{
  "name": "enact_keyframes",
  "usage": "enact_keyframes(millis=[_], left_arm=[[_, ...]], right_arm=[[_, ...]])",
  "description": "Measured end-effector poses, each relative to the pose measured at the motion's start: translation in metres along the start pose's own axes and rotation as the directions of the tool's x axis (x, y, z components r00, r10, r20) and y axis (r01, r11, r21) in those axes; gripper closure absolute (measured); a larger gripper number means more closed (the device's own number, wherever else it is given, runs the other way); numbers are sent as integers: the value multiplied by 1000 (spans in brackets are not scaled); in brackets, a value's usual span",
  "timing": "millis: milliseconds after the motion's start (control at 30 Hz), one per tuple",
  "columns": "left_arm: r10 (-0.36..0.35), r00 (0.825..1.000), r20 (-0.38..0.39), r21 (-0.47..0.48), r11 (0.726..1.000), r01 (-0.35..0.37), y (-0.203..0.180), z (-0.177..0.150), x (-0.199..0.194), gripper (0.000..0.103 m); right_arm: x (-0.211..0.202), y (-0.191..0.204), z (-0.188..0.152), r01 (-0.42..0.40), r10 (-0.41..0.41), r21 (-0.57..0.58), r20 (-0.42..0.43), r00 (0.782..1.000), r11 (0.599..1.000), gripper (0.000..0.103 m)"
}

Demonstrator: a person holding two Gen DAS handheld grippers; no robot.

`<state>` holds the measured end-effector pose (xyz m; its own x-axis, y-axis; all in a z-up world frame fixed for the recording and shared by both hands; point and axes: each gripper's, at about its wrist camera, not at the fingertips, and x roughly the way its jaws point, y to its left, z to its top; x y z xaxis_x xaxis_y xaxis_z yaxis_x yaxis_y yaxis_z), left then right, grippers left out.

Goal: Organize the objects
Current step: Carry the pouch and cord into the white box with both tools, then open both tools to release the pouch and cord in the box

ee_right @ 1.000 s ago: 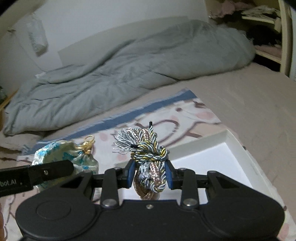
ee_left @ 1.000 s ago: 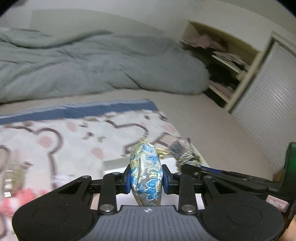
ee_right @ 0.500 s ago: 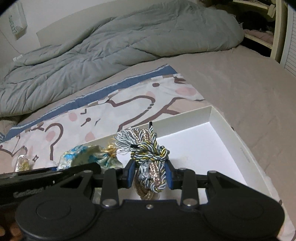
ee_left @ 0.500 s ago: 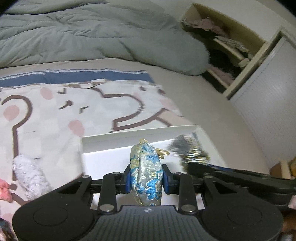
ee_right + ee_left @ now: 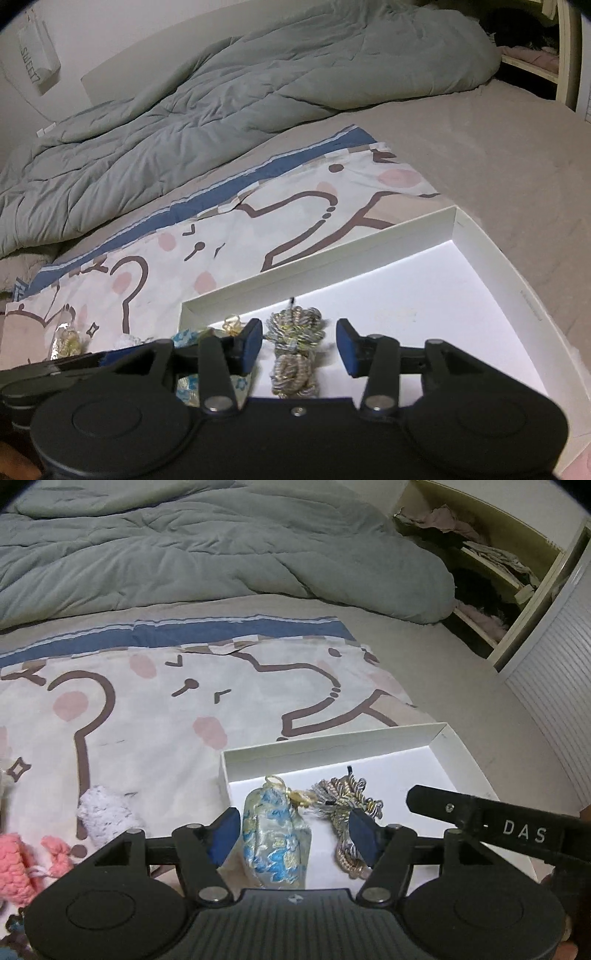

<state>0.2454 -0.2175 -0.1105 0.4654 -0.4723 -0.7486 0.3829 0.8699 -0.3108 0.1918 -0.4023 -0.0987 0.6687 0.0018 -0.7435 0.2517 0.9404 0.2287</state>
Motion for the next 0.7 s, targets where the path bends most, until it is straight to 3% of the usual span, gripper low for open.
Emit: enact_keyframes(millis=[100, 200, 267, 700], left_arm=[[16, 1000, -18, -24, 1000, -17, 4, -2, -3, 40], [28, 999, -35, -47, 998, -30, 10, -3, -7, 62], [44, 998, -53, -49, 998, -47, 13, -3, -8, 87], [109, 991, -80, 71, 992, -103, -16, -4, 21, 92]], right_arm=[[-1, -2, -3, 7, -7, -7, -12, 1000, 1000, 58], [-3, -6, -5, 11, -11, -2, -24, 1000, 1000, 59], [-4, -8, -5, 10, -9, 6, -29, 1000, 1000, 59], [-2, -11, -7, 1, 0, 10, -51, 999, 1000, 61]])
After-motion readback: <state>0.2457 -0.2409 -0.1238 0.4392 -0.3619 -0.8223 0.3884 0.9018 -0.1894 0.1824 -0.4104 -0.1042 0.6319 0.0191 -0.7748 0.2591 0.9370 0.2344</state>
